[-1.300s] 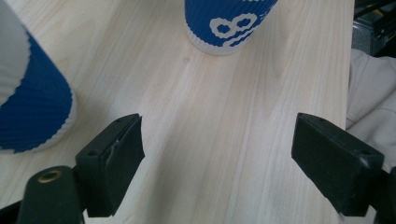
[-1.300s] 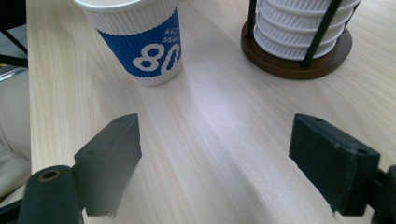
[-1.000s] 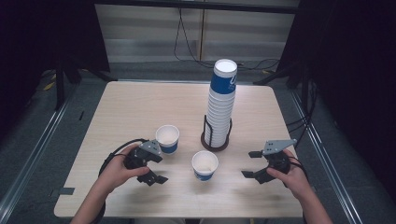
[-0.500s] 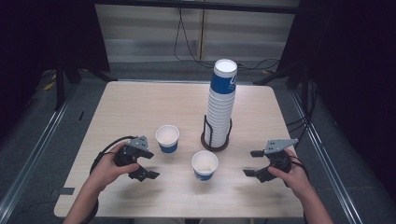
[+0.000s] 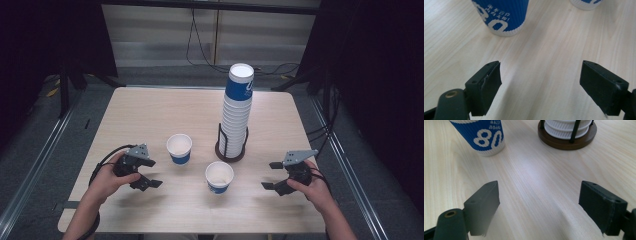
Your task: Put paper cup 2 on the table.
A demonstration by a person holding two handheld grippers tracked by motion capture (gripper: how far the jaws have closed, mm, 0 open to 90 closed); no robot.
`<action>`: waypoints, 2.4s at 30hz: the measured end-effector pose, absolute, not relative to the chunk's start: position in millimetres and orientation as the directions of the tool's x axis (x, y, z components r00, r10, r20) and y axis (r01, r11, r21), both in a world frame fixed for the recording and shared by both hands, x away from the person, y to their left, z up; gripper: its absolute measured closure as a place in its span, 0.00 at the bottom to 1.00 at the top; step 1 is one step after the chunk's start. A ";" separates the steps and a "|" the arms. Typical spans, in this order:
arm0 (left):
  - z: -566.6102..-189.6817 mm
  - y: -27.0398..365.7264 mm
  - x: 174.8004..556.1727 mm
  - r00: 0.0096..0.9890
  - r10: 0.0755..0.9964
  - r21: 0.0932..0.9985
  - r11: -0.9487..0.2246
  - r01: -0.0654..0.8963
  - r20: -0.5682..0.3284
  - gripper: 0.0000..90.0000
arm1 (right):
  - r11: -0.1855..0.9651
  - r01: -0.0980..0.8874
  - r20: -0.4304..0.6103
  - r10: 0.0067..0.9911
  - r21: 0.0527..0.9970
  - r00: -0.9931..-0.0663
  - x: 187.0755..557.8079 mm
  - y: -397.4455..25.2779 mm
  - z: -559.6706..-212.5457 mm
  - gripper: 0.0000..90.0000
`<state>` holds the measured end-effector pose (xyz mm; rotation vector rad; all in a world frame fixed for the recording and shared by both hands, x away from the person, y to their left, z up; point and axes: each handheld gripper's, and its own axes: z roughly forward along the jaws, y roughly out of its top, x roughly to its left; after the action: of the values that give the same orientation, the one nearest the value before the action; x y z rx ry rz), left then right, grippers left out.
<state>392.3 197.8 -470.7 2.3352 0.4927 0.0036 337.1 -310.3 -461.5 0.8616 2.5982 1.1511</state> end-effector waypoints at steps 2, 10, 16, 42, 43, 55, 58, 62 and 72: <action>-473.1 201.9 394.3 0.927 0.353 0.668 -0.659 0.345 -0.130 0.19 | 0.542 0.437 0.065 0.573 0.718 -0.817 337.8 -311.5 -463.2 0.18; -480.0 213.2 397.1 0.909 0.396 0.676 -0.634 0.376 -0.134 0.19 | 0.532 0.449 0.054 0.600 0.718 -0.798 340.1 -318.0 -469.1 0.18; -484.8 220.0 399.2 0.906 0.408 0.669 -0.642 0.375 -0.116 0.19 | 0.538 0.455 0.041 0.613 0.710 -0.789 342.0 -323.4 -475.0 0.18; -505.8 240.0 405.4 0.871 0.483 0.680 -0.610 0.406 -0.087 0.19 | 0.573 0.462 -0.013 0.637 0.677 -0.771 345.0 -336.0 -488.8 0.18; -505.9 240.3 405.3 0.872 0.483 0.679 -0.613 0.405 -0.083 0.19 | 0.579 0.460 -0.019 0.636 0.673 -0.772 345.1 -335.8 -489.2 0.18; -510.2 240.8 404.3 0.878 0.476 0.703 -0.611 0.365 -0.042 0.16 | 0.570 0.474 -0.004 0.642 0.671 -0.767 346.6 -339.7 -495.3 0.16; -511.2 240.6 404.6 0.877 0.478 0.708 -0.604 0.365 -0.045 0.16 | 0.566 0.473 -0.003 0.643 0.675 -0.766 346.6 -339.8 -496.0 0.15; -513.0 241.3 404.5 0.877 0.478 0.720 -0.594 0.358 -0.041 0.14 | 0.559 0.469 -0.001 0.644 0.684 -0.765 346.9 -340.3 -497.3 0.14; -516.8 240.3 404.6 0.880 0.474 0.738 -0.578 0.348 -0.044 0.09 | 0.531 0.463 -0.004 0.660 0.709 -0.751 347.6 -340.2 -500.7 0.13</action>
<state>404.6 240.3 -516.8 2.2414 0.5886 0.2006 347.6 -340.2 -500.7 0.9406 2.5009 1.0378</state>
